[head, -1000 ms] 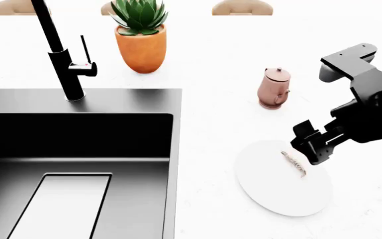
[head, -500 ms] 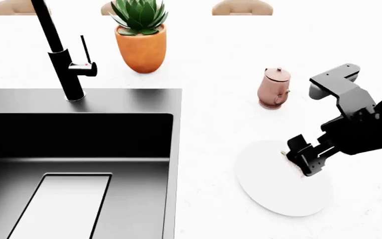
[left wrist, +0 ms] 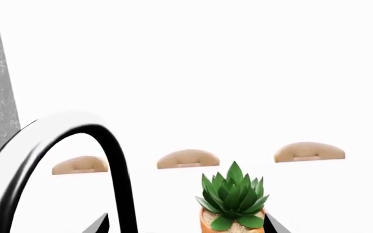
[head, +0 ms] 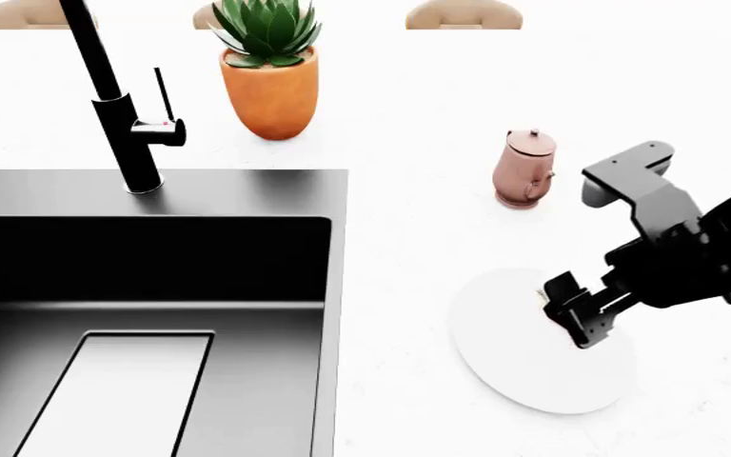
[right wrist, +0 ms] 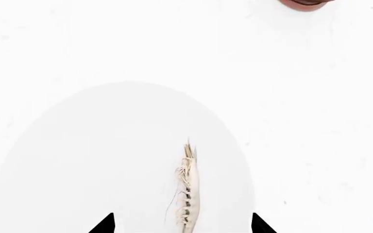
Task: Pick the shrimp from the counter and place it in the sink. Then turn on the sink faucet.
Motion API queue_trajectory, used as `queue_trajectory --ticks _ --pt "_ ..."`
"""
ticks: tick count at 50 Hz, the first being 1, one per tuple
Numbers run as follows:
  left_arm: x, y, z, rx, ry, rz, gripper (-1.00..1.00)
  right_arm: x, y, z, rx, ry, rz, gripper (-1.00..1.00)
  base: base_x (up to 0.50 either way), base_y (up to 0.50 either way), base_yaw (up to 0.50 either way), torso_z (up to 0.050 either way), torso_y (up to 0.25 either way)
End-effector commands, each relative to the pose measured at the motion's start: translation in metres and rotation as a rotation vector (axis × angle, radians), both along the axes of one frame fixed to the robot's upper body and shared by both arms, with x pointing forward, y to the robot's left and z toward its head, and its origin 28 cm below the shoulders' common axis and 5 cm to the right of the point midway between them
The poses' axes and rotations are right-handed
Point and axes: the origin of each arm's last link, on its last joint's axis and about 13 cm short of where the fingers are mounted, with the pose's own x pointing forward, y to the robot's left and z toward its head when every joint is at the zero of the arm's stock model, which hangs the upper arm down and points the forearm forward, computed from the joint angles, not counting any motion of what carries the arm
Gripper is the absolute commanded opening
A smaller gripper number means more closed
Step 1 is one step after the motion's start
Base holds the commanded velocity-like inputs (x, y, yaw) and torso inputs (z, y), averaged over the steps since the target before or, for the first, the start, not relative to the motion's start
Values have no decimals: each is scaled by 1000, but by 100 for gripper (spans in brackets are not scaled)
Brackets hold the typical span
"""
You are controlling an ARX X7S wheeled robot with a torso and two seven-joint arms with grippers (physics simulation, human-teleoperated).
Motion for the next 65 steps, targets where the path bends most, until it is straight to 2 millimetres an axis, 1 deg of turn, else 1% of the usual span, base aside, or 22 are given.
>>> queue_trajectory --ticks 1,21,65 --pt "1 0 -2 -1 5 -2 100 4 1 -7 -3 3 -3 100 0 0 0 0 0" --pt "2 1 -4 -4 9 -2 100 8 2 -20 0 32 8 100 0 0 0 0 0" --pt "2 3 -7 -8 13 3 100 8 0 -34 -6 63 2 100 0 0 0 0 0"
